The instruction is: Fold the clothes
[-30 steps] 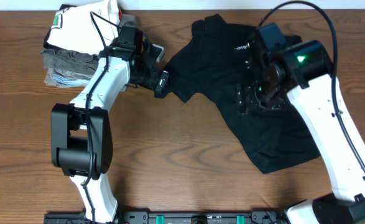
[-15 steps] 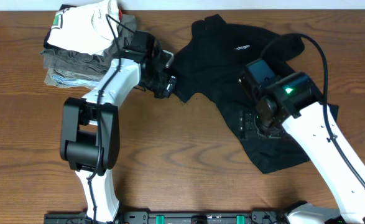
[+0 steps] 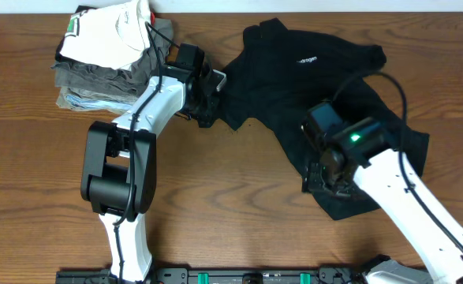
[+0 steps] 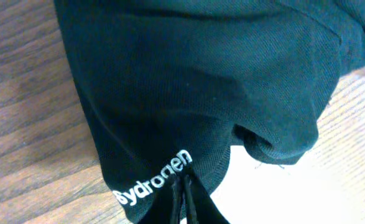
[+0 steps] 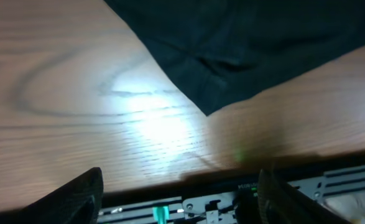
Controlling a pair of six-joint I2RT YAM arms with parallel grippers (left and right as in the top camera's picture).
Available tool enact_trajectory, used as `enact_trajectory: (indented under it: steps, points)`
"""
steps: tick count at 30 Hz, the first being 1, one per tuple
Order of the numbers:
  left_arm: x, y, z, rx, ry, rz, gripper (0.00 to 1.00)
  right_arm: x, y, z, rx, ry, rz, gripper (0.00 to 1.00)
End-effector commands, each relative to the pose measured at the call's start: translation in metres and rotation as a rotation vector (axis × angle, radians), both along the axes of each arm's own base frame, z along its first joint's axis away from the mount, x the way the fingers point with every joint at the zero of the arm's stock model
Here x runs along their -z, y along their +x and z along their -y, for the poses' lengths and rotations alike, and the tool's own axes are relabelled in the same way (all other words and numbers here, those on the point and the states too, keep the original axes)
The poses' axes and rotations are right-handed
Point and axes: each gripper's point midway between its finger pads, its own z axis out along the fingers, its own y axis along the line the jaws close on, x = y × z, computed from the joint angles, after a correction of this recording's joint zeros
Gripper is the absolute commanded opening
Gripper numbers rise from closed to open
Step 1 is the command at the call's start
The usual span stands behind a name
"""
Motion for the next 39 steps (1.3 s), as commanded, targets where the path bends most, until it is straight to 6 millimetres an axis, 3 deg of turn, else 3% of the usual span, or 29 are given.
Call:
enact_trajectory:
  steps: [1, 4, 5, 7, 10, 15, 26, 27, 33, 39]
  points:
    - [0.009, -0.001, -0.001, -0.022, 0.004, -0.017, 0.06, 0.019, -0.015, 0.006, 0.074, -0.030, -0.041, 0.77]
    - [0.008, 0.004, 0.000, -0.022, -0.001, 0.003, 0.08, 0.034, -0.022, 0.010, 0.091, -0.045, -0.062, 0.78]
    - [0.007, 0.005, 0.000, -0.023, -0.002, 0.008, 0.13, 0.037, -0.023, 0.011, 0.096, -0.047, -0.063, 0.78]
    - [0.007, 0.007, 0.000, -0.022, -0.003, 0.015, 0.44, 0.043, -0.022, 0.010, 0.096, -0.042, -0.056, 0.79]
    - [0.008, 0.008, -0.004, -0.032, 0.014, 0.019, 0.67, 0.050, -0.022, 0.010, 0.095, -0.039, -0.049, 0.80]
    - [0.009, 0.014, -0.017, -0.090, 0.058, 0.028, 0.78, 0.054, -0.024, 0.012, 0.095, -0.044, -0.053, 0.82]
    - [0.030, 0.009, -0.015, -0.120, 0.063, -0.024, 0.73, 0.055, -0.023, 0.013, 0.114, -0.052, -0.048, 0.81]
    - [0.031, 0.008, -0.016, -0.122, 0.064, -0.029, 0.67, 0.055, -0.023, 0.013, 0.114, -0.052, -0.049, 0.81]
    - [0.032, 0.006, -0.015, -0.178, 0.057, -0.053, 0.08, 0.055, -0.023, 0.014, 0.115, -0.059, -0.044, 0.80]
    - [0.031, 0.013, -0.022, -0.220, 0.055, -0.037, 0.06, 0.062, -0.031, 0.023, 0.135, -0.083, -0.074, 0.76]
